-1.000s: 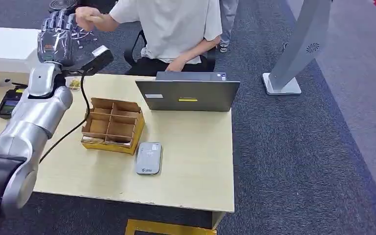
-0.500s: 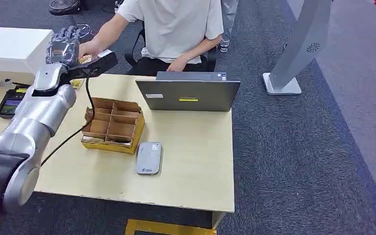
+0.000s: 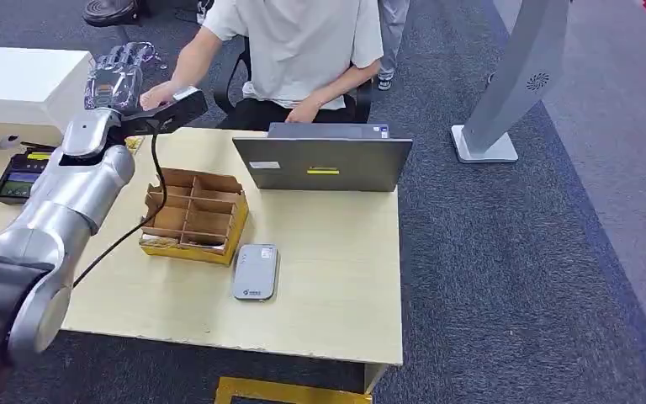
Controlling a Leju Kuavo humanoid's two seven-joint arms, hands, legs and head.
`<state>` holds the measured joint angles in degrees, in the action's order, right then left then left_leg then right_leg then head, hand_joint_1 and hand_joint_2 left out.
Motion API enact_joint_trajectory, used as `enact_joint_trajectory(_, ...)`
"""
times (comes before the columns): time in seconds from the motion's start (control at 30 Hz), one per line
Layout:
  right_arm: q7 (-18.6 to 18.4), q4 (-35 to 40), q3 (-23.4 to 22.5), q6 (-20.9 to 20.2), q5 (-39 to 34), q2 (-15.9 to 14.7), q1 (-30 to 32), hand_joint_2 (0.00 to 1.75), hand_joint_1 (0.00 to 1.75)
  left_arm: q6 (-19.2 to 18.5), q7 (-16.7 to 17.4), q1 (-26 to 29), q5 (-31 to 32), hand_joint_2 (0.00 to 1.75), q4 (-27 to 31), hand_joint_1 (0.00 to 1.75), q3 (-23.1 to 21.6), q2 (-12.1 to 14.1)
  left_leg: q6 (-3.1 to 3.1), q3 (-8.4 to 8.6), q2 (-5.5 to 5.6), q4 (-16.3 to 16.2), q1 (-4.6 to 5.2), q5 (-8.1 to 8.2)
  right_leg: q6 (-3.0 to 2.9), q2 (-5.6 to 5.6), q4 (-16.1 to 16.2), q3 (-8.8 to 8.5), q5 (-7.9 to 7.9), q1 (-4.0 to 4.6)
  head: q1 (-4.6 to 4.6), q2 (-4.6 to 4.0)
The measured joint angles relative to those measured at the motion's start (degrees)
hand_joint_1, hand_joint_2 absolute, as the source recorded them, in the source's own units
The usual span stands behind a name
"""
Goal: Pass the card to the sensor for recognition and then transmit it.
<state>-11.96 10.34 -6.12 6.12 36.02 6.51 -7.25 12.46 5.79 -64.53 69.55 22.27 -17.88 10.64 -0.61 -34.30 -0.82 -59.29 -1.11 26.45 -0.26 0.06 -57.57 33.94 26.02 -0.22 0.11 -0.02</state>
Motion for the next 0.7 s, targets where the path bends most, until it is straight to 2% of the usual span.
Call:
enact_joint_trajectory(0.13, 0.0, 0.0, 0.0, 0.0, 0.0, 0.0, 0.0, 1.75, 0.0, 0.0, 0.0, 0.0, 0.0, 1.75, 0.0, 0.0, 0.0, 0.0, 0.0, 0.0, 0.0, 0.0, 0.0, 0.0, 0.0, 0.0, 0.0, 0.0, 0.0, 0.0, 0.0, 0.0)
enact_joint_trajectory(0.17, 0.0, 0.0, 0.0, 0.0, 0.0, 0.0, 0.0, 1.75, 0.0, 0.1, 0.0, 0.0, 0.0, 1.75, -0.1, 1.17, 0.0, 0.0, 0.0, -0.01, 0.0, 0.0, 0.0, 0.0, 0.0, 0.0, 0.0, 0.0, 0.0, 0.0, 0.0, 0.0)
enact_joint_trajectory(0.2, 0.0, 0.0, 0.0, 0.0, 0.0, 0.0, 0.0, 1.75, 0.0, 0.1, 0.0, 0.0, 0.0, 1.75, -0.1, 1.75, 0.0, 0.0, 0.0, -0.01, 0.0, 0.0, 0.0, 0.0, 0.0, 0.0, 0.0, 0.0, 0.0, 0.0, 0.0, 0.0)
enact_joint_trajectory(0.4, 0.0, 0.0, -0.1, 0.0, 0.2, 0.0, 0.0, 1.75, 0.0, 0.4, -2.2, 0.0, -1.2, 1.75, -0.4, 1.75, 0.0, -0.1, 0.0, -0.02, 0.0, 0.0, 0.0, 0.0, 0.0, 0.0, 0.0, 0.01, 0.0, 0.0, 0.0, 0.0)
enact_joint_trajectory(0.7, 0.1, 0.0, -0.2, 0.0, 0.4, 0.0, 0.0, 1.75, 0.0, 1.0, -3.4, 0.0, -2.2, 1.75, -0.4, 1.75, 0.0, -0.1, 0.0, -0.02, 0.0, 0.0, 0.0, 0.0, 0.0, 0.0, 0.0, 0.01, 0.0, 0.0, 0.0, 0.0)
